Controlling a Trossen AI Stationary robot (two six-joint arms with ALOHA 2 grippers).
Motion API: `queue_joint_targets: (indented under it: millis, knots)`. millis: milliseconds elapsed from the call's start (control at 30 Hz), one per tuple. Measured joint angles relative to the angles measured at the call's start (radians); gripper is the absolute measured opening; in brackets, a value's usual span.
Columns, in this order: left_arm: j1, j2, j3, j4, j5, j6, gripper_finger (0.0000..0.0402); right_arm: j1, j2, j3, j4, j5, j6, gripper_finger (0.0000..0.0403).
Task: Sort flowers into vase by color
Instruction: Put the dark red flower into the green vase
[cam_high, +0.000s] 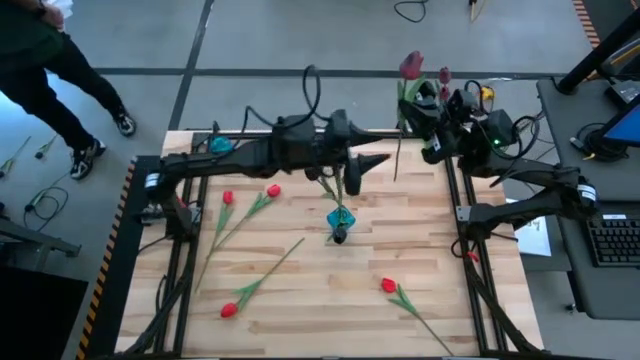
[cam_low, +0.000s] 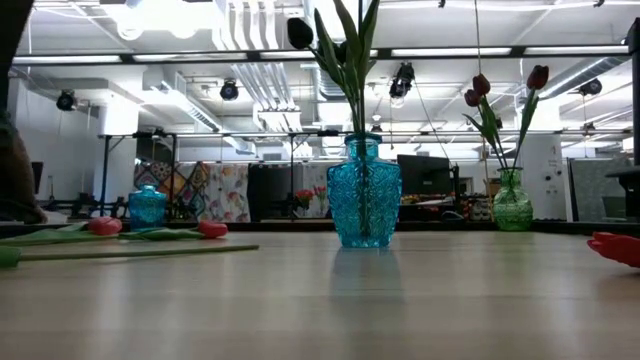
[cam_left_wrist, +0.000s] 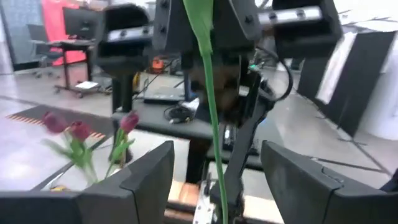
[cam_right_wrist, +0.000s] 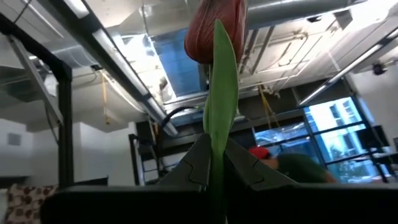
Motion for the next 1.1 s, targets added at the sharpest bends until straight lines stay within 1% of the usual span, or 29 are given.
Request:
queue_joint_targets:
  millis: [133, 200, 267, 333, 467, 633, 767, 800, 867, 967, 1067, 1100]
  knots:
    - [0.017, 0.079, 0.128, -0.032, 0.116, 0.004, 0.0224, 0.024, 0.043, 0.039, 0.000, -0.001, -0.013, 0.0012]
    - [0.014, 0.109, 0.187, -0.060, 0.113, 0.023, 0.0220, 0.025, 0.057, 0.047, -0.011, 0.000, -0.024, 0.0012]
    - [0.011, 0.133, 0.245, -0.098, 0.069, 0.033, 0.0212, 0.025, 0.062, 0.046, -0.015, 0.000, -0.027, 0.0012]
    - [0.012, 0.151, 0.298, -0.152, 0.057, 0.048, 0.0200, 0.025, 0.064, 0.039, -0.012, 0.000, -0.027, 0.0012]
    - [0.014, 0.176, 0.350, -0.211, 0.053, 0.061, 0.0154, 0.025, 0.054, 0.023, -0.014, 0.000, -0.037, 0.0012]
    - [0.017, 0.177, 0.385, -0.230, 0.056, 0.037, 0.0079, 0.025, 0.041, 0.007, -0.005, 0.000, -0.053, 0.0012]
    - [0.021, 0.179, 0.411, -0.318, 0.057, 0.068, 0.0015, 0.025, 0.036, -0.005, -0.039, 0.006, -0.052, 0.0013]
    - [0.021, 0.179, 0.419, -0.344, 0.057, 0.072, 0.0008, 0.025, 0.033, -0.005, -0.062, 0.008, -0.052, 0.0013]
    - [0.020, 0.179, 0.431, -0.391, 0.055, 0.074, 0.0008, 0.025, 0.022, -0.003, -0.129, 0.007, -0.053, 0.0014]
    - [0.019, 0.179, 0.455, -0.492, 0.027, 0.081, 0.0002, 0.025, 0.012, 0.006, -0.226, 0.008, -0.053, 0.0032]
    - [0.020, 0.178, 0.497, -0.606, 0.004, 0.107, 0.0001, 0.025, -0.007, 0.020, -0.309, 0.003, -0.044, 0.0074]
    - [0.020, 0.173, 0.495, -0.620, 0.002, 0.115, 0.0001, 0.025, -0.014, 0.029, -0.342, 0.000, -0.035, 0.0092]
